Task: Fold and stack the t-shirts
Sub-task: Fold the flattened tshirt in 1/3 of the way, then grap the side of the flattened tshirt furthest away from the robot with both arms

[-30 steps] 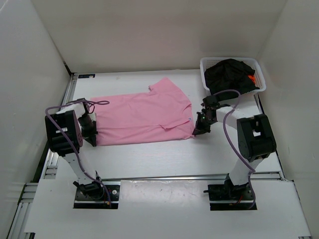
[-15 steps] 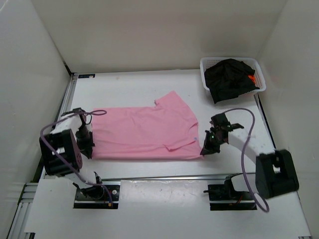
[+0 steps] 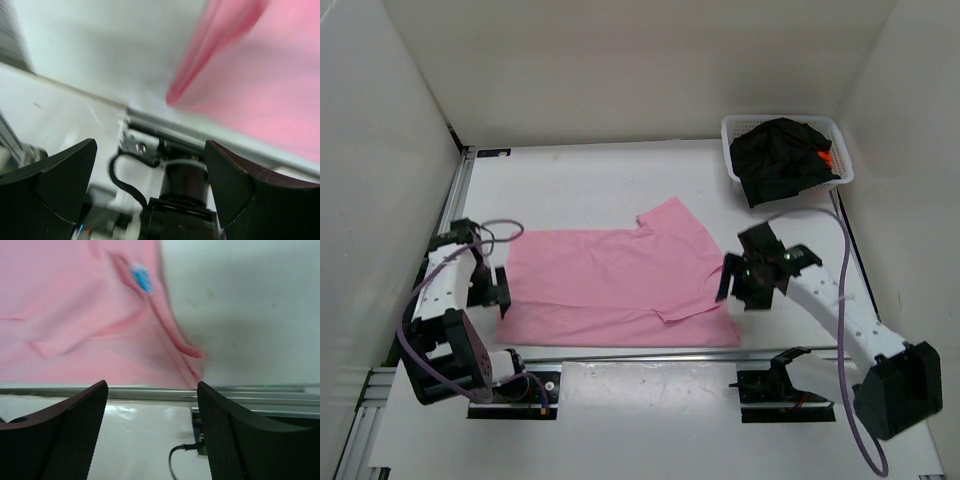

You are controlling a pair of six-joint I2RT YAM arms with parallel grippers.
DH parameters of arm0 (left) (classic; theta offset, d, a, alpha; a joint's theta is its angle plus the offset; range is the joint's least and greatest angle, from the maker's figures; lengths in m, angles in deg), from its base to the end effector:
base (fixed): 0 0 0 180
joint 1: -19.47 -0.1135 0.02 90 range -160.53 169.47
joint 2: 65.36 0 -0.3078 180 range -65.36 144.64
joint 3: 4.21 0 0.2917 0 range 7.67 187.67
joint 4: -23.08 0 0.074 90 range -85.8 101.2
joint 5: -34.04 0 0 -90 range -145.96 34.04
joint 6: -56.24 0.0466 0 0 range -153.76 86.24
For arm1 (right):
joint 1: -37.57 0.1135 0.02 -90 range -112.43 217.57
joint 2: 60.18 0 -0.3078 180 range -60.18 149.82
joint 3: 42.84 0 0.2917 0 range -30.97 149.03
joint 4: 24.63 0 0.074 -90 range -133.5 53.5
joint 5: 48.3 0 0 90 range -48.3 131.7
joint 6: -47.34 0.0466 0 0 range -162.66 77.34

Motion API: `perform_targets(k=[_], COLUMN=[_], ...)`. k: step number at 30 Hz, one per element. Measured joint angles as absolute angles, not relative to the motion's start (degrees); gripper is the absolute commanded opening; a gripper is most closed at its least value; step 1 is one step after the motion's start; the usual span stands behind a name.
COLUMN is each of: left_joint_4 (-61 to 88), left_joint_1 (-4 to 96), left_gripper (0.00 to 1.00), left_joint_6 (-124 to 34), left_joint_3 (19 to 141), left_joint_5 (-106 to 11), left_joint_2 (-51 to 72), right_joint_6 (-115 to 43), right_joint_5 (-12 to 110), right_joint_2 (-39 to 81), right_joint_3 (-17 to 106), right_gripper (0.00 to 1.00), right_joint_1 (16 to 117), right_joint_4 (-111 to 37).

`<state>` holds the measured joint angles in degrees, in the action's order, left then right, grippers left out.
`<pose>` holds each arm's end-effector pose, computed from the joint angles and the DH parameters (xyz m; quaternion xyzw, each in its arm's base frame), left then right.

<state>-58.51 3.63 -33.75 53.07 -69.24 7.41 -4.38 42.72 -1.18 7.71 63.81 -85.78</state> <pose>0.1849 0.0636 0.2111 0.1294 -0.9829 -0.1059 0.0767 0.1719 0.0857 0.2214 0.1016 0.9789 0.1019 0.1451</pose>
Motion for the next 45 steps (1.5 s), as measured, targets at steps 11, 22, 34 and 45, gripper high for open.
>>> perform_targets(k=[11, 22, 34, 45], left_joint_4=[-48.89, -42.6, -39.86, -37.31], left_joint_1=[2.69, 2.93, 6.43, 7.22], left_gripper=[1.0, 1.0, 0.96, 0.59], left_joint_6=[-33.75, -33.78, -33.73, -33.16], left_joint_3=[92.02, 104.15, 108.77, 104.42], left_joint_5=[-59.12, -48.15, -48.13, -50.27], left_joint_2=[30.41, 58.54, 61.99, 60.07], right_joint_6=[-20.45, -11.2, -5.85, -0.86], right_joint_5=[42.17, 43.11, 37.8, 44.93], right_joint_2=[52.28, 85.33, 85.2, 86.55], right_joint_3=[82.33, 101.48, 101.3, 101.43], right_gripper=[0.78, 0.78, 0.64, 0.0], right_joint_1=[63.79, 60.57, 60.6, 60.42], right_joint_4=[-87.64, -78.39, -80.6, -82.76])
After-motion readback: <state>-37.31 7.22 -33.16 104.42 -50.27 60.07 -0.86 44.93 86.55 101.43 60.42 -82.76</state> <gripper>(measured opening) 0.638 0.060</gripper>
